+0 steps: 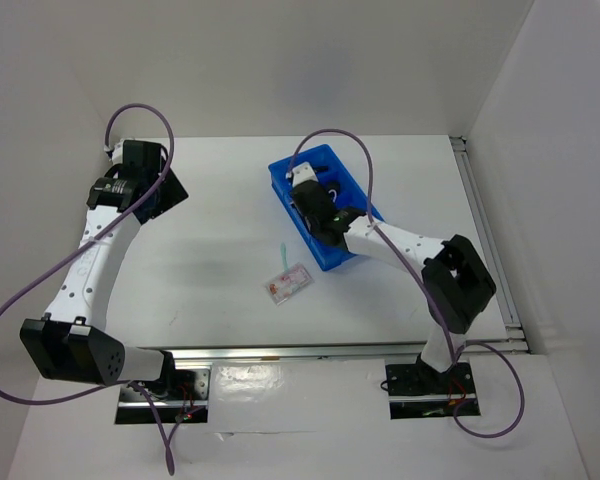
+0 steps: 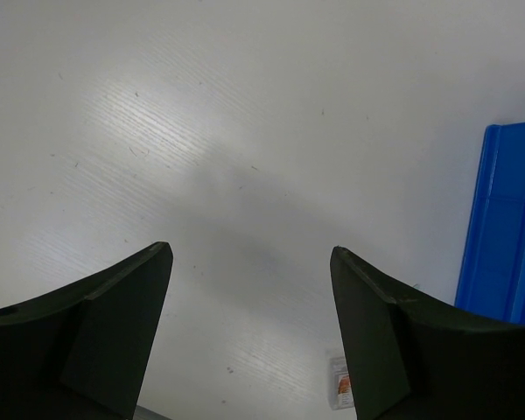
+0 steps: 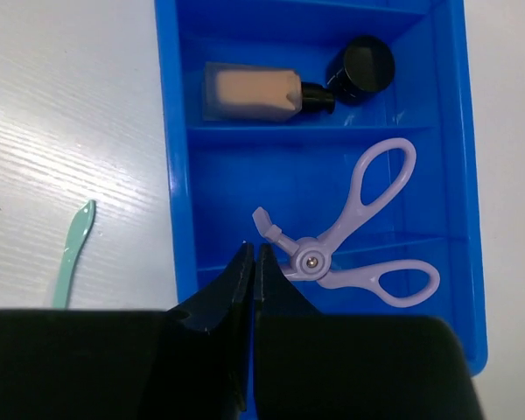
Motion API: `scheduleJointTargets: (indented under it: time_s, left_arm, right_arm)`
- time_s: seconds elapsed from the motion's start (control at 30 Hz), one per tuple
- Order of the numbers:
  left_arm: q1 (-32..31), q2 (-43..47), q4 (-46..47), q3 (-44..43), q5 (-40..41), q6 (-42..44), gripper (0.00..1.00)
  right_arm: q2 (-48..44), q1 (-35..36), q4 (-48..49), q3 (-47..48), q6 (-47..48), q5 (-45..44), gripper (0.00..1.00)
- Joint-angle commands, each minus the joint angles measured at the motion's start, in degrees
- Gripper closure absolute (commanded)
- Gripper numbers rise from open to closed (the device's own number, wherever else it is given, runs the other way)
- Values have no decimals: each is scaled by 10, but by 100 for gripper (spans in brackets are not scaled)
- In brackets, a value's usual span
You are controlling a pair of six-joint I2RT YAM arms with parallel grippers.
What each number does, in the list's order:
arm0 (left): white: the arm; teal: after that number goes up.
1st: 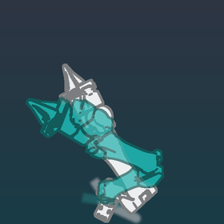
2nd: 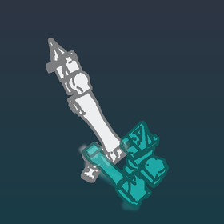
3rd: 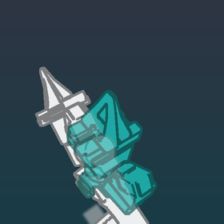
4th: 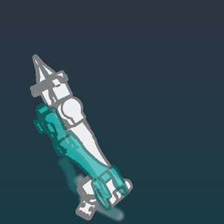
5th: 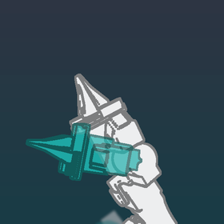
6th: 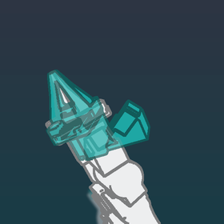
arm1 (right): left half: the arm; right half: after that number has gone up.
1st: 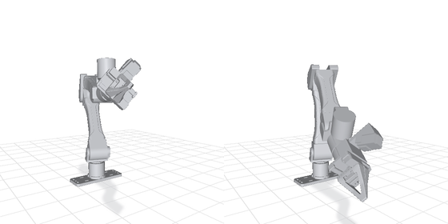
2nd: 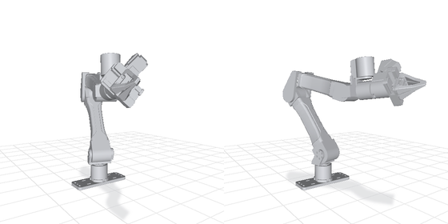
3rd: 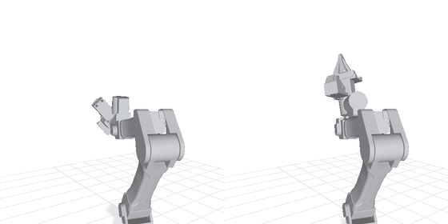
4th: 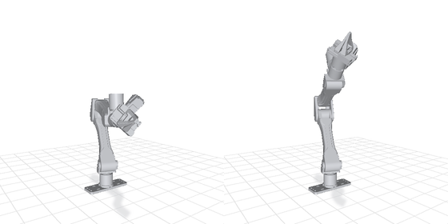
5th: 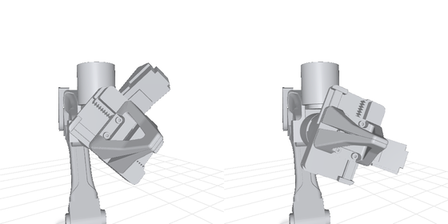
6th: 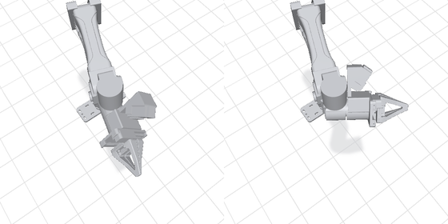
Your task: Organize the makeup
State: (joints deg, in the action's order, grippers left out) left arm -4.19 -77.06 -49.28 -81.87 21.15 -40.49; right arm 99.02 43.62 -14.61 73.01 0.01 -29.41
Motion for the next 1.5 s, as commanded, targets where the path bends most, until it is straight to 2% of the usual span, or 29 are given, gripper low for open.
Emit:
scheduleJointTargets:
  time_s: [0.0, 0.3, 0.33, 0.43, 0.5, 0.53, 0.67, 0.87, 1.07, 1.17, 1.2, 1.23, 1.33, 1.47]
  left_arm:
    - [3, -3, 11, -7, -2, 9, 14]
    - [3, -14, 16, -7, -13, 14, 14]
    - [3, -14, 16, -12, -13, 14, 14]
    - [3, -14, 16, -12, -13, 14, 14]
    - [3, -20, 16, -12, -13, 14, 14]
    - [3, -20, 16, -12, -13, 14, 14]
    - [3, -20, 16, -12, -13, 14, 14]
    - [3, -14, 16, -7, -18, 14, 14]
    - [3, -3, 16, -7, -23, 9, 15]
    - [3, 2, 16, -1, -23, 9, 15]
    - [3, 2, 22, -1, -23, 9, 15]
    - [3, 8, 22, 4, -23, 9, 15]
    - [3, 9, 22, 4, -23, 9, 15]
    - [3, 14, 22, 9, -23, 14, 15]
  right_arm:
    - [11, -18, 70, -9, 17, 23, 100]
    - [86, -41, 81, 22, 29, 16, 98]
    - [86, -41, 81, 22, 29, 22, 90]
    - [86, -46, 81, 28, 29, 27, 47]
    - [86, -46, 87, 41, 34, 27, 37]
    - [79, -46, 87, 41, 34, 27, 35]
    - [51, -46, 68, 62, 23, 22, 35]
    - [-12, -16, 12, 88, -21, 52, 59]
    - [-9, 38, -68, 93, -102, 164, 59]
    - [9, 47, -79, 78, -137, 214, 54]
    - [14, 53, -85, 71, -153, 223, 47]
    - [20, 53, -92, 71, -159, 241, 45]
    - [40, 53, -92, 71, -186, 257, 41]
    - [84, 53, -76, 63, -193, 252, 41]
